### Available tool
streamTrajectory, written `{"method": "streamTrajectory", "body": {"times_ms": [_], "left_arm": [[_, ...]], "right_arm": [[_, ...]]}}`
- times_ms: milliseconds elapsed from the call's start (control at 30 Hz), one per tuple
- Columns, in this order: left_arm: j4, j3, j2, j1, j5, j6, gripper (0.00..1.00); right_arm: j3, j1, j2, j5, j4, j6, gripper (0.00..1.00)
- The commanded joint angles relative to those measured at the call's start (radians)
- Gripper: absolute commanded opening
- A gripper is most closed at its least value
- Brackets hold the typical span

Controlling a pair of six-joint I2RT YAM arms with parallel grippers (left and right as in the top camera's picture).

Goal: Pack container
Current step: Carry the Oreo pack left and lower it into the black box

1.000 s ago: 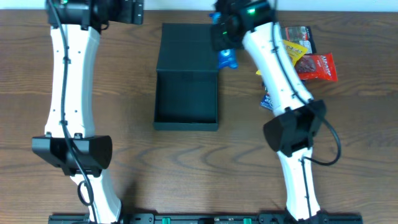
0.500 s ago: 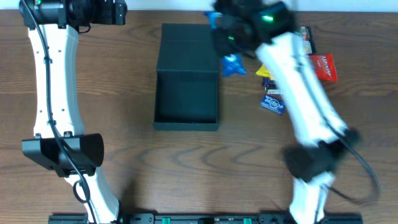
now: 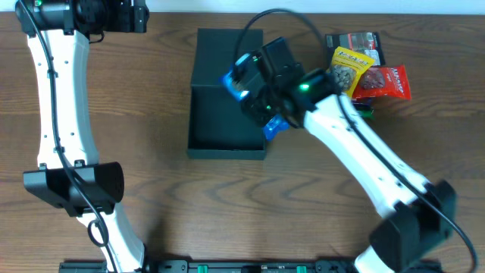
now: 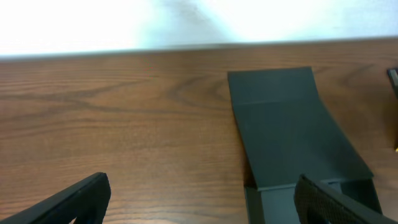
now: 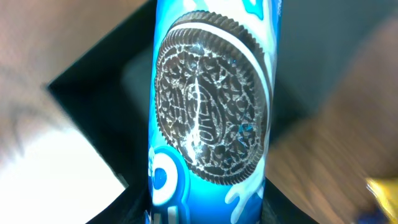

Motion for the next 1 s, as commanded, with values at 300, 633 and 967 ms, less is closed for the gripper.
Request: {"method": "streamTrajectory", "body": {"times_ms": [300, 633, 967], "left_arm": [[-0.025, -0.008, -0.026, 0.006, -0.08, 0.034, 0.95], [-0.04, -0.008, -0.026, 0.006, -0.079, 0.034, 0.95], [-0.055, -0.008, -0.026, 0.006, -0.079, 0.034, 0.96]], "right_arm": [[0.004, 0.029, 0.187, -0.267, 0.072, -0.452, 0.19], [0.004, 0.042, 0.273, -0.118, 0.262, -0.484, 0.29], [0.004, 0.047, 0.29, -0.02, 0.264, -0.498, 0.23]]}}
